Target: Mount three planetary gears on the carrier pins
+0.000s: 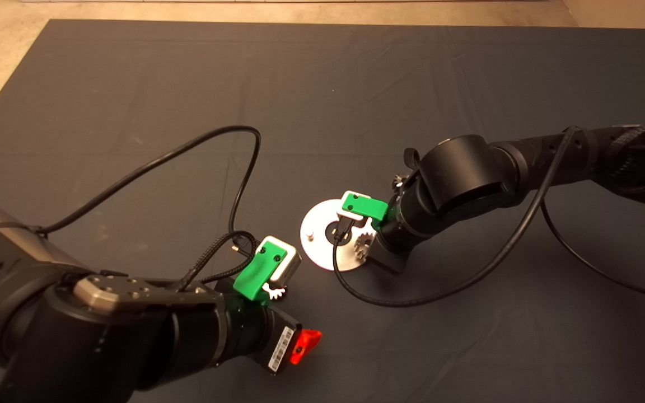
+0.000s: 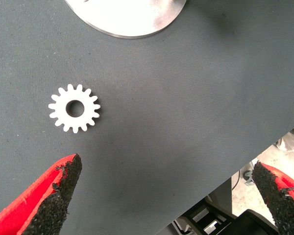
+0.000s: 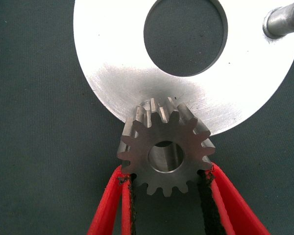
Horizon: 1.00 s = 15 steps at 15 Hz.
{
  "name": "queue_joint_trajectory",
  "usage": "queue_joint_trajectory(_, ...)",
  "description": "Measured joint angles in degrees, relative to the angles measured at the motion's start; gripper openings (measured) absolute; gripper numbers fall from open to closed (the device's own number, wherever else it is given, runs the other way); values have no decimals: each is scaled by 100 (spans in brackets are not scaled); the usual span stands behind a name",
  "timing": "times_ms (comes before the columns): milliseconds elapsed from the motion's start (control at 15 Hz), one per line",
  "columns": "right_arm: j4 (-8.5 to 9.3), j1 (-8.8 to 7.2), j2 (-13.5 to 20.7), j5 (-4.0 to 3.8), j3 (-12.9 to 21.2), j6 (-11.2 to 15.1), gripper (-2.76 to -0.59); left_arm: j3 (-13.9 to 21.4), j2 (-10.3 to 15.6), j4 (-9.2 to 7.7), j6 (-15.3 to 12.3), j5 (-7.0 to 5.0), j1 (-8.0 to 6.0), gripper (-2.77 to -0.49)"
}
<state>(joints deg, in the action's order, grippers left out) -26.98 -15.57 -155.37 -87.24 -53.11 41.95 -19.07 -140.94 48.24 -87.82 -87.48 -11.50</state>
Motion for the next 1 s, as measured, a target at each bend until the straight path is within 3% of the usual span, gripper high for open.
queue_joint_trajectory(800,47,-13,121,69,0,2,-268,-2,0,18,0,-2,0,-75)
queue_joint_trajectory(1000,66,-26,143,42,-11,4,-268,-2,0,21,0,0,0,-75)
